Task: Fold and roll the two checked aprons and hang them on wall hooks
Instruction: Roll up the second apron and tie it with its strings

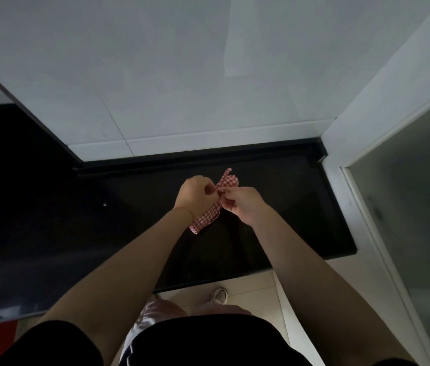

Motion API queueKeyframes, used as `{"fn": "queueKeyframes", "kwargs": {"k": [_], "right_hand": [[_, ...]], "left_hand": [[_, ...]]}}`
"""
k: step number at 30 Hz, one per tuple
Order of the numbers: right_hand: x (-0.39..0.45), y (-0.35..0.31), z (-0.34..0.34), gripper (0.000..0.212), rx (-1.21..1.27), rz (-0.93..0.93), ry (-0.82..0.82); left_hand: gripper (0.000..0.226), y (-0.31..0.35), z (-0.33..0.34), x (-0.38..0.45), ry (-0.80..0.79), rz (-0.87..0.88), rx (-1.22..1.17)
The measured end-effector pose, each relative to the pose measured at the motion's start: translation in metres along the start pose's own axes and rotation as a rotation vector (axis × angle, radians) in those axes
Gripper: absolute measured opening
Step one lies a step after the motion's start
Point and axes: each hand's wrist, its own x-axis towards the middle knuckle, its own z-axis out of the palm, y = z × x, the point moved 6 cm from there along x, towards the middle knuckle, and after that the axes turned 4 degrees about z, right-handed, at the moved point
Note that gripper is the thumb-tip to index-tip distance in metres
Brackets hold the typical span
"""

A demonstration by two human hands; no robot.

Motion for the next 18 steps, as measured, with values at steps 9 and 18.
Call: {"fn": "queueKeyframes", "kwargs": {"k": [9, 18], "right_hand": [[-0.002, 0.003, -0.006, 0.009, -0.263, -0.191, 0.101], [-0.001, 0.0, -0.016, 0.014, -0.304, -0.268, 0.3]], "left_hand": [[0.02, -0.007, 0.023, 0.005, -0.231, -0.191, -0.078], [0.024, -0.011, 0.009, -0.003, -0.335, 0.023, 0.125]]}}
